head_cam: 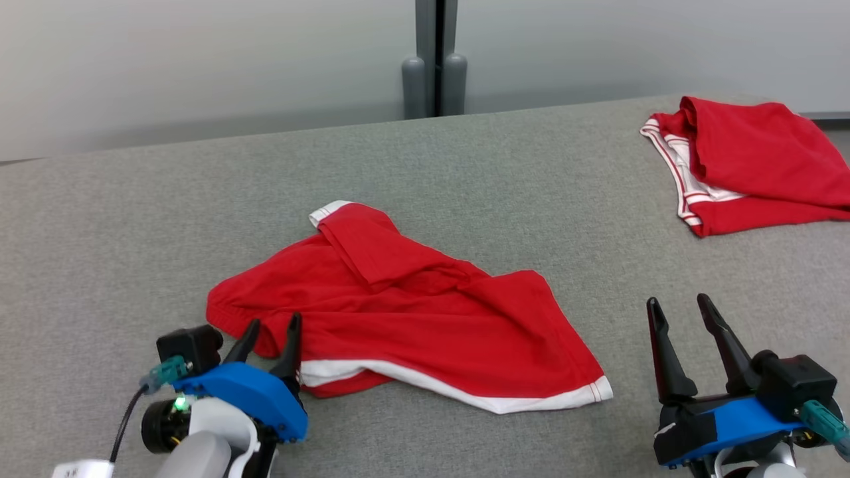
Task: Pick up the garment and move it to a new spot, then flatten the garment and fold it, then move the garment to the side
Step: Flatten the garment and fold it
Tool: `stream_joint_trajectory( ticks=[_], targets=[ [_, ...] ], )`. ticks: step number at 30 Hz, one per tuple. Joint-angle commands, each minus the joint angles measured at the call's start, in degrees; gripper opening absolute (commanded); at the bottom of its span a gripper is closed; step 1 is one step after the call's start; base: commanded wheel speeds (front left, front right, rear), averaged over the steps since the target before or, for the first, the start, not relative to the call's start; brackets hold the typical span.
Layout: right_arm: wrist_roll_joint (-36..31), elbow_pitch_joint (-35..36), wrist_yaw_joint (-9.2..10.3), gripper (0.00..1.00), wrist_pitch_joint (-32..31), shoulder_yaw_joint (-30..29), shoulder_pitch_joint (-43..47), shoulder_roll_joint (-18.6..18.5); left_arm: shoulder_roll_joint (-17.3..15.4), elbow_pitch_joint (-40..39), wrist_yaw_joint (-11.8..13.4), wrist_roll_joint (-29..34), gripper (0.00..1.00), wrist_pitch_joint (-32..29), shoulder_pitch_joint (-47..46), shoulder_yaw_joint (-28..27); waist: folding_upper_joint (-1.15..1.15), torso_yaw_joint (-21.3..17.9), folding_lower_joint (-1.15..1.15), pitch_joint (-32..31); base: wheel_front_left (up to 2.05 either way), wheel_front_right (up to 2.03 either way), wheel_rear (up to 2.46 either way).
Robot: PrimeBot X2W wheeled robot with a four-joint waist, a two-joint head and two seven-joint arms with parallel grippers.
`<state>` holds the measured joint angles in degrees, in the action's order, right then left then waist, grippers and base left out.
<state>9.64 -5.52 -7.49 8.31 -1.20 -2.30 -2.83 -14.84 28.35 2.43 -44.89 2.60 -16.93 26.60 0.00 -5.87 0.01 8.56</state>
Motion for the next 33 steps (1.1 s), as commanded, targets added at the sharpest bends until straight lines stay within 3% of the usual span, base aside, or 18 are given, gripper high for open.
stream_joint_trajectory(
  ticks=[1, 6, 16, 24, 33],
  targets=[
    [-0.28, 0.13, -0.01, 1.00, -0.12, -0.29, 0.42, -0.13, 0.09, -0.40, -0.76, 0.24, 1.00, 1.04, 1.43, 0.25, 0.00, 0.90, -0.01, -0.94, 0.00, 0.00, 0.00],
    [-1.07, 0.72, -0.01, 1.00, -0.81, -1.25, 1.60, -0.12, 0.43, -1.99, -3.31, -0.29, 1.00, 5.56, 5.11, 0.48, 0.00, 2.82, -0.01, -3.17, 0.00, 0.00, 0.00],
    [-1.22, 2.00, -0.02, 1.00, -1.92, -2.16, 3.46, -0.12, 0.38, -8.67, -3.00, 2.55, 1.00, 12.43, 10.49, -4.71, 0.00, 4.26, -0.01, -5.90, 0.00, 0.00, 0.00],
    [-1.65, 2.89, -0.02, 1.00, -2.17, -2.94, 5.74, -0.12, 2.55, -16.73, -3.79, 13.02, 1.00, 12.60, 15.43, -12.91, 0.00, 5.34, -0.01, -7.31, 0.00, 0.00, 0.00],
    [-2.04, 3.87, -0.02, 1.00, -3.04, -2.61, 6.90, -0.12, 4.16, -15.34, -4.37, 20.68, 1.00, 12.61, 19.31, -16.08, 0.00, 5.35, -0.01, -8.71, 0.00, 0.00, 0.00]
  ],
)
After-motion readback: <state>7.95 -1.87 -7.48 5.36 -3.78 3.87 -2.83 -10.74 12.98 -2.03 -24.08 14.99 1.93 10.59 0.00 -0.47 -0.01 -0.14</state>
